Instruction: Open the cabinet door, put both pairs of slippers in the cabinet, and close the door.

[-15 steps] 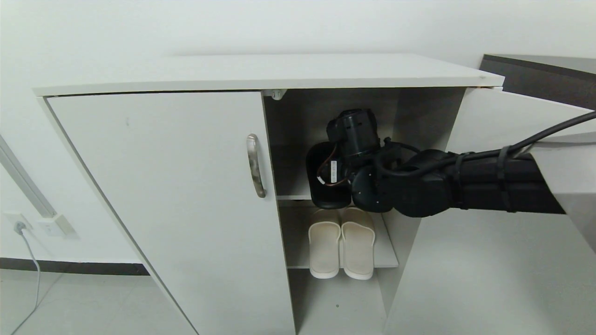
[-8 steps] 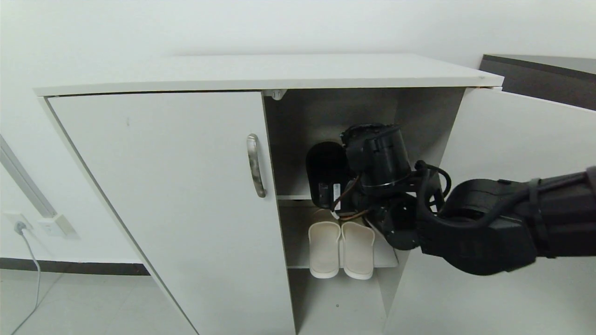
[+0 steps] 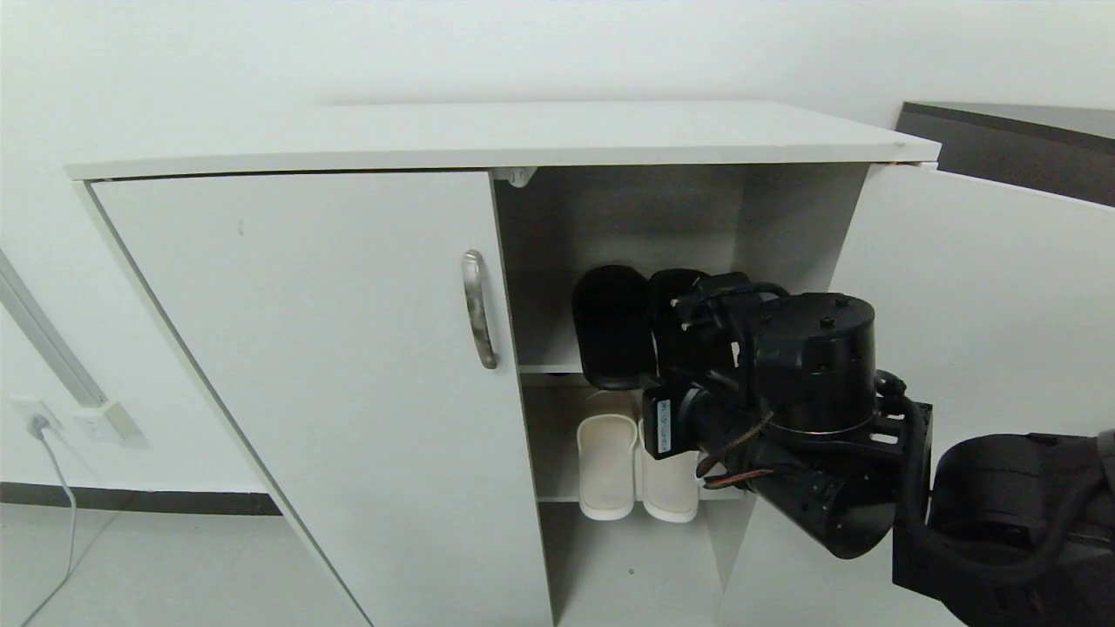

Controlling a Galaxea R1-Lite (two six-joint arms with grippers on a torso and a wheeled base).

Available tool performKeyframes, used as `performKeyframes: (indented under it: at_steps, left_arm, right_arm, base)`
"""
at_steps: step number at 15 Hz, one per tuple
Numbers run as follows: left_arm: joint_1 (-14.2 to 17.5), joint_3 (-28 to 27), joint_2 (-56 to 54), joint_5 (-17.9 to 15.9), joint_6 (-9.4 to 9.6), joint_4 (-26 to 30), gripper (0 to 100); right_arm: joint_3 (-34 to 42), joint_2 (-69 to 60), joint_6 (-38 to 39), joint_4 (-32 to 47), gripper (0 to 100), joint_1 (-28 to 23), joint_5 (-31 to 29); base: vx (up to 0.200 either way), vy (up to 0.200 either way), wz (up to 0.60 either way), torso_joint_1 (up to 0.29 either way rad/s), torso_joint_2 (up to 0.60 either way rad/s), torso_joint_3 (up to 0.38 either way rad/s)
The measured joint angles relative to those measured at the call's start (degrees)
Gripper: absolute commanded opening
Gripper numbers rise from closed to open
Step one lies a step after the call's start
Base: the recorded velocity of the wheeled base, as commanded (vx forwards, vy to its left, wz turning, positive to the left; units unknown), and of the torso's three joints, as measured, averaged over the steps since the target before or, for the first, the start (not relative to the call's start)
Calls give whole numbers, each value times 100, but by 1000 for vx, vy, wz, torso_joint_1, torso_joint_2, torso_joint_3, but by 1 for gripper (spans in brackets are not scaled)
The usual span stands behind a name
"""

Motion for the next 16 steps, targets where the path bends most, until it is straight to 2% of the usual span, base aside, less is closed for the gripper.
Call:
performKeyframes:
  at_steps: [8, 16]
  left_arm:
    - [0, 0, 0, -11, -2, 2, 0]
    - [0, -2, 0, -27, 0, 9, 0]
  right_arm:
    - [211, 55, -55, -13, 0, 28, 2]
    - [211, 283, -88, -249, 0, 16, -5]
  base:
    - [0, 0, 0, 0, 0, 0]
    - [-200, 0, 0, 3, 1, 4]
